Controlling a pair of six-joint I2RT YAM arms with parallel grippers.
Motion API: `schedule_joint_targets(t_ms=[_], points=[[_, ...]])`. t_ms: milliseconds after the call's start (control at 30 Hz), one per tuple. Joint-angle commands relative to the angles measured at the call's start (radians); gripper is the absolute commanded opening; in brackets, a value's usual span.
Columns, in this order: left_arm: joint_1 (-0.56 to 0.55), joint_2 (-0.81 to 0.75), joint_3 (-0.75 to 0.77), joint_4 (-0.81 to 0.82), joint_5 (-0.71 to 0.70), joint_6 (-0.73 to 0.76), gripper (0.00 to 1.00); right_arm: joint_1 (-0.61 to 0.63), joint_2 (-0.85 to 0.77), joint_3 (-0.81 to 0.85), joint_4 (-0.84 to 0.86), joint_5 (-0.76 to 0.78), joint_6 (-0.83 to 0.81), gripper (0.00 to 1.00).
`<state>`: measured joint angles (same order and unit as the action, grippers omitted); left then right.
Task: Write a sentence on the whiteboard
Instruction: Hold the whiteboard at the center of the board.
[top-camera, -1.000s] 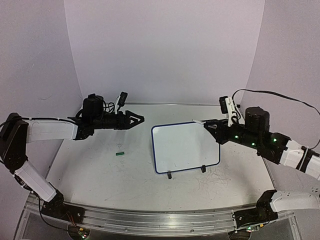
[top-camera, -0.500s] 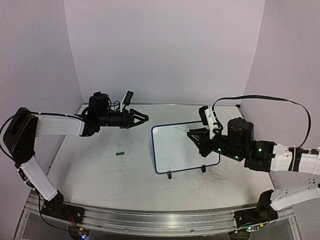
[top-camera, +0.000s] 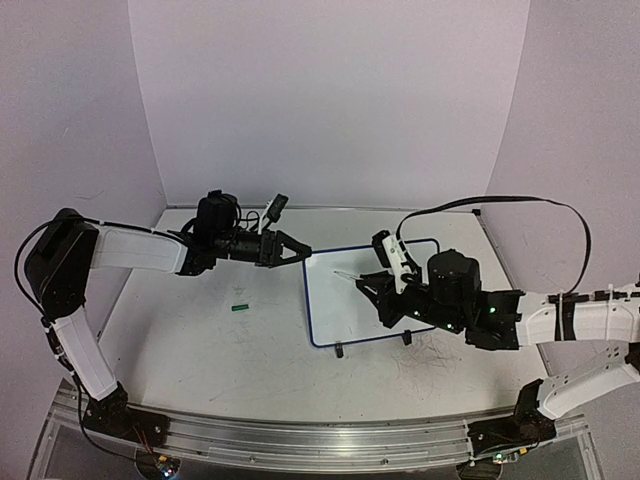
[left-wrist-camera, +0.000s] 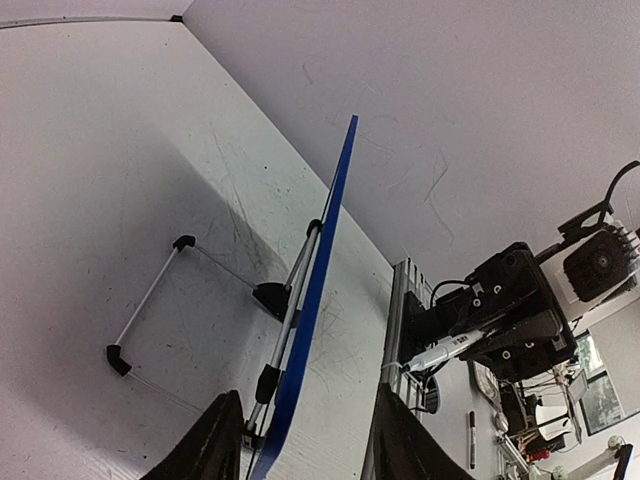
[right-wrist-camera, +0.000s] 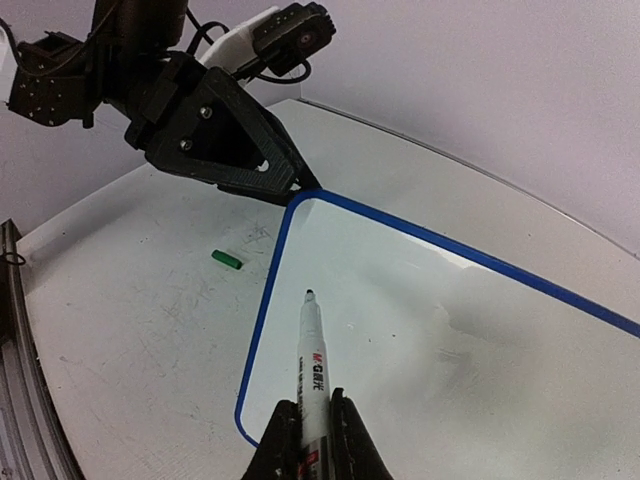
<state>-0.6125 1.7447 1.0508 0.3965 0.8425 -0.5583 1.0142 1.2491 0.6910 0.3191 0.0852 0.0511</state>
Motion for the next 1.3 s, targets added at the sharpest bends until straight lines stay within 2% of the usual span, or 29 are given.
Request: schedule_joint_targets(t_ms=[0,233,567,1033,1267], points=[[-0.003,-0.011,0.034,0.039,0.028,0.044,0.43,0.033,0.030,0.013,0.108,0.072,-0.036,0.00],[-0.003,0.003,0.030,0.039,0.047,0.058,0.30,0.045,0.064,-0.002,0.177,0.130,-0.035,0.00],[-0.003,0.033,0.052,0.038,0.068,0.053,0.24,0.046,0.083,0.053,0.141,0.162,-0.023,0.00],[-0.003,0.049,0.053,0.039,0.065,0.074,0.08,0.067,0.145,0.029,0.220,0.162,-0.043,0.00],[-0.003,0.055,0.044,0.039,0.070,0.107,0.03,0.069,0.146,0.016,0.269,0.171,-0.043,0.00]])
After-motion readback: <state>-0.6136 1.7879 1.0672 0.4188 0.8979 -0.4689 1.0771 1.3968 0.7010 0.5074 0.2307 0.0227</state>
